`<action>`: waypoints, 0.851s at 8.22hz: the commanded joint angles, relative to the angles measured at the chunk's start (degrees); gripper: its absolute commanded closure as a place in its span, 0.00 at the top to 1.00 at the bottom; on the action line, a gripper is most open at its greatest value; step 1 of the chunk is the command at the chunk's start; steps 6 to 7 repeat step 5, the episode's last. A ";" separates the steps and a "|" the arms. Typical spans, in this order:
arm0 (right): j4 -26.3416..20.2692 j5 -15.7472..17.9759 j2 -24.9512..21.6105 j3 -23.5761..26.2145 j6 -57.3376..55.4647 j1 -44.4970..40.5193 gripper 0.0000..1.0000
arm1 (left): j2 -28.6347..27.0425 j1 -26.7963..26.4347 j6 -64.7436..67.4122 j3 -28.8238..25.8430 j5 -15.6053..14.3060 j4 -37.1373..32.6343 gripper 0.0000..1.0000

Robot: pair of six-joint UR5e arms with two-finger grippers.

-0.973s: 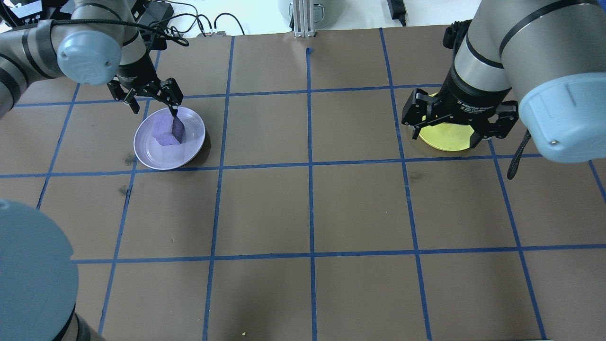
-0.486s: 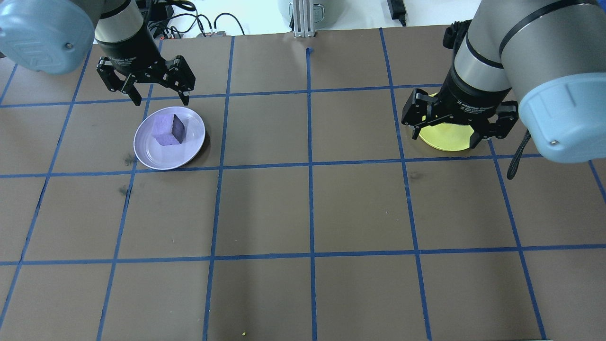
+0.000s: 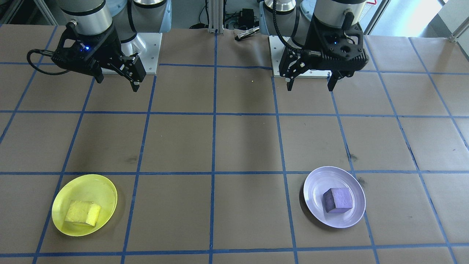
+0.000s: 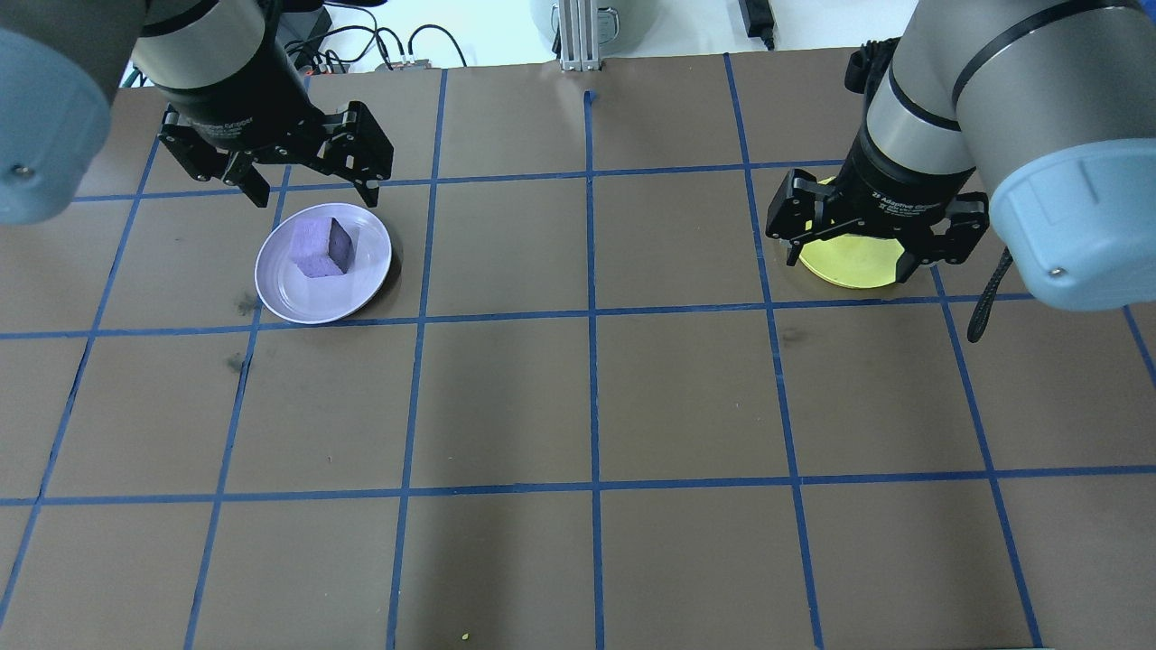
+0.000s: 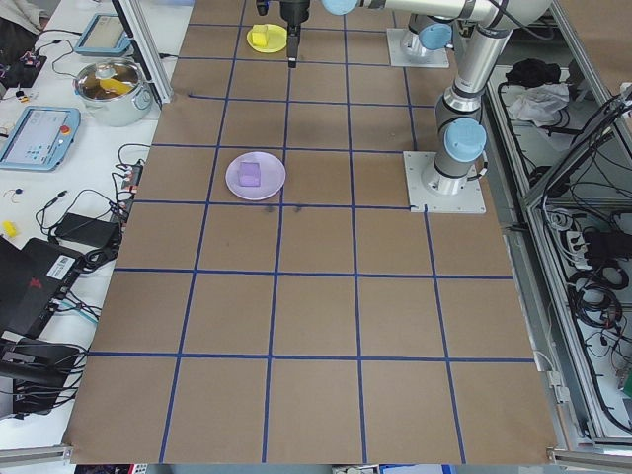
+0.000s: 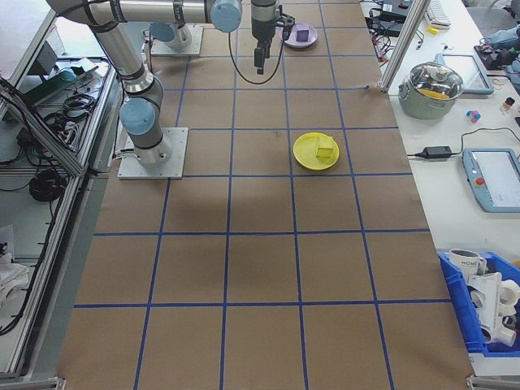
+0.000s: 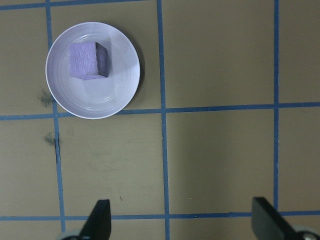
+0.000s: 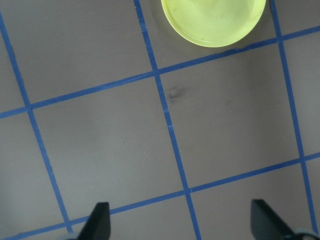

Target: Sort blocks by color into plates

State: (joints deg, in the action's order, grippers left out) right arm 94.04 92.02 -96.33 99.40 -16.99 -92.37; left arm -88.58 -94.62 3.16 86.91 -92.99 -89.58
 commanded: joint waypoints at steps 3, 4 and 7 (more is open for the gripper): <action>0.00 0.00 -0.08 0.00 0.02 0.00 1.00 | 5.00 -0.39 -0.26 5.11 -0.35 0.64 1.00; 0.00 0.00 0.00 0.00 0.11 0.00 1.00 | 5.52 -0.39 -0.26 5.11 -0.62 0.20 1.00; 0.00 0.00 -0.08 0.00 0.11 0.00 1.00 | 6.40 -0.39 -0.26 5.11 -0.62 0.11 1.00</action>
